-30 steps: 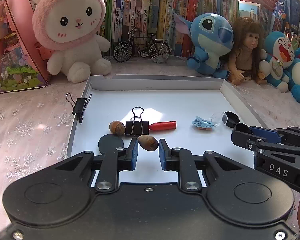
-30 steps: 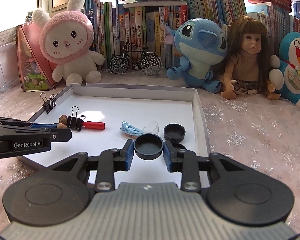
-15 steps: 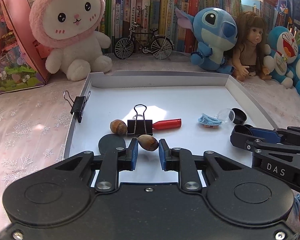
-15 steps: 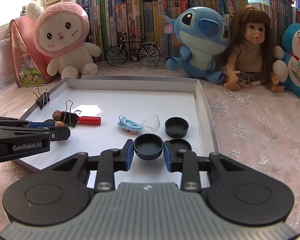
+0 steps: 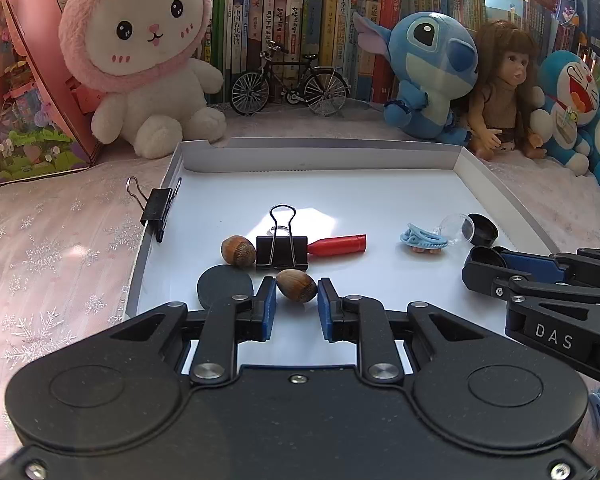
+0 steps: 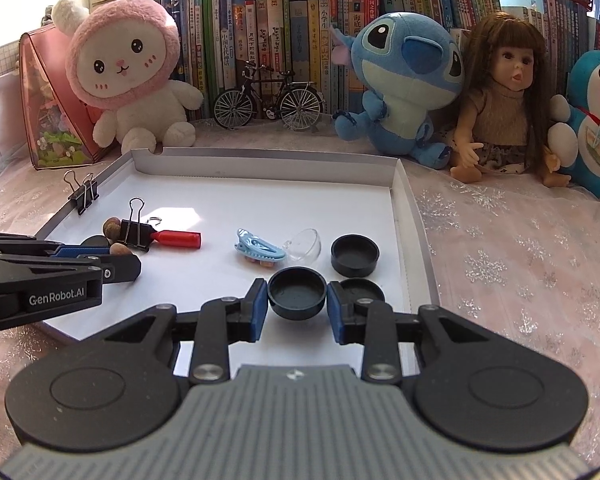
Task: Organize rigid objects
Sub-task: 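Lower and open the left tool releasing the nut while the right tool releases the lid, then withdraw both tools toward the red crayon and blue hair clip on the cloth, then grasp the red crayon with the left tool while the right tool grasps the blue hair clip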
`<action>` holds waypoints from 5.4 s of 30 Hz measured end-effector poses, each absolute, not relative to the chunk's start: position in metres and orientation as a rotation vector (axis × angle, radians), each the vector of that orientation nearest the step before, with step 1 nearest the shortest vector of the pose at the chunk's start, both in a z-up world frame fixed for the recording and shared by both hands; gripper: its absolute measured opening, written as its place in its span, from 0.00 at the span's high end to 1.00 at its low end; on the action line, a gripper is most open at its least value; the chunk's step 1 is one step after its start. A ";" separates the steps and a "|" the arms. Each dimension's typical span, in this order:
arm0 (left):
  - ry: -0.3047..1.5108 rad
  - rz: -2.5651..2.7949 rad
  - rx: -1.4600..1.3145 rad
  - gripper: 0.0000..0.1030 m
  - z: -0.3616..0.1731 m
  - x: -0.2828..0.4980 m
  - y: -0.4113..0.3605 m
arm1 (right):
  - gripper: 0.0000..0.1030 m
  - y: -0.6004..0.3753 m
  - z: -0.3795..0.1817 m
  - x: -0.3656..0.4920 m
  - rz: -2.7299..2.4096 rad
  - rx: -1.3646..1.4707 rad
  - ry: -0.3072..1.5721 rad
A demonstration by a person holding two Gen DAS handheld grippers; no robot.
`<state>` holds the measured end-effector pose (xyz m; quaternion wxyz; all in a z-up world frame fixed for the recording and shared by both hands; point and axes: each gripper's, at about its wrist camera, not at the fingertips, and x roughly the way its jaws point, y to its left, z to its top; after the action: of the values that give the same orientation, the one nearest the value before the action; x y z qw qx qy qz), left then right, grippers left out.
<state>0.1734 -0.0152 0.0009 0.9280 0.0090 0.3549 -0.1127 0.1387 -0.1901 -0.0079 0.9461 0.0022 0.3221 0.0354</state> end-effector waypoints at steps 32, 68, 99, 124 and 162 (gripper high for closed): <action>0.662 -0.254 0.040 0.42 0.027 0.147 -0.011 | 0.39 -0.199 0.009 0.125 0.081 0.043 0.627; 0.620 -0.387 0.075 0.22 0.044 0.073 -0.019 | 0.15 -0.222 0.020 0.041 0.065 -0.020 0.552; 0.797 -0.651 0.123 0.66 0.003 0.043 -0.107 | 0.22 -0.259 -0.018 -0.024 0.025 -0.121 0.681; 0.790 -0.495 0.121 0.68 0.004 0.054 -0.067 | 0.26 -0.275 -0.016 -0.011 -0.065 0.004 0.679; 0.612 -0.293 0.023 0.59 -0.009 0.023 -0.095 | 0.30 -0.243 -0.027 -0.017 -0.043 0.057 0.570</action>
<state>0.0234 -0.0945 -0.0086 0.9429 0.0115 0.3002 -0.1439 -0.0168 -0.2432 -0.0273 0.9591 0.0280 0.2810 -0.0214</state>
